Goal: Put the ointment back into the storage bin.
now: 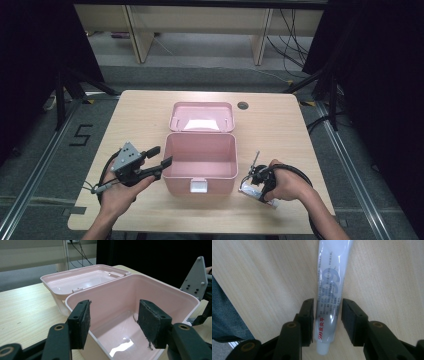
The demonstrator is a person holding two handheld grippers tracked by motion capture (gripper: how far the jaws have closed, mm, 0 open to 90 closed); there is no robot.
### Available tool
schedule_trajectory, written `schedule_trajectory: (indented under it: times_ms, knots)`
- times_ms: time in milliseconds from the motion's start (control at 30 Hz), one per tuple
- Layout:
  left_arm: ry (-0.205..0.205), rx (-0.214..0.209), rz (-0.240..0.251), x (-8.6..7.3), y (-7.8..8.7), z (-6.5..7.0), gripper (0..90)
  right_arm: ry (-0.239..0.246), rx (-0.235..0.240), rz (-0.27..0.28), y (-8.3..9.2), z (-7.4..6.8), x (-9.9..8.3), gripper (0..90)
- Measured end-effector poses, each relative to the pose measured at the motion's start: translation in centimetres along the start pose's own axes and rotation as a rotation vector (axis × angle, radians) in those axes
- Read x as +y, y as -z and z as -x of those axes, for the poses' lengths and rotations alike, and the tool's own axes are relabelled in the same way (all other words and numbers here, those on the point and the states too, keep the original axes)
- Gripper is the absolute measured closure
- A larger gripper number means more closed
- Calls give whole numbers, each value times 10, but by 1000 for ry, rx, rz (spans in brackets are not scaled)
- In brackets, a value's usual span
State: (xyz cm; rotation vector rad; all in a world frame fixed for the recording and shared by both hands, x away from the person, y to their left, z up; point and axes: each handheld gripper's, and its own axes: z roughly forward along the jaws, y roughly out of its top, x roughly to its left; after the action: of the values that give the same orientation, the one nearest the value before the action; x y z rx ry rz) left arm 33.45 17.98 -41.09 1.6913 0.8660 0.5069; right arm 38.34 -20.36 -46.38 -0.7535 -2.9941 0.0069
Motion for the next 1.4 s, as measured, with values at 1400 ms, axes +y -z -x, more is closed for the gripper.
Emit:
schedule_trajectory:
  times_ms: [1400]
  knots:
    - [-8, -6, -11, -2, -1, 0, 434, 37, 25, -15, -6, 3, -2, 698]
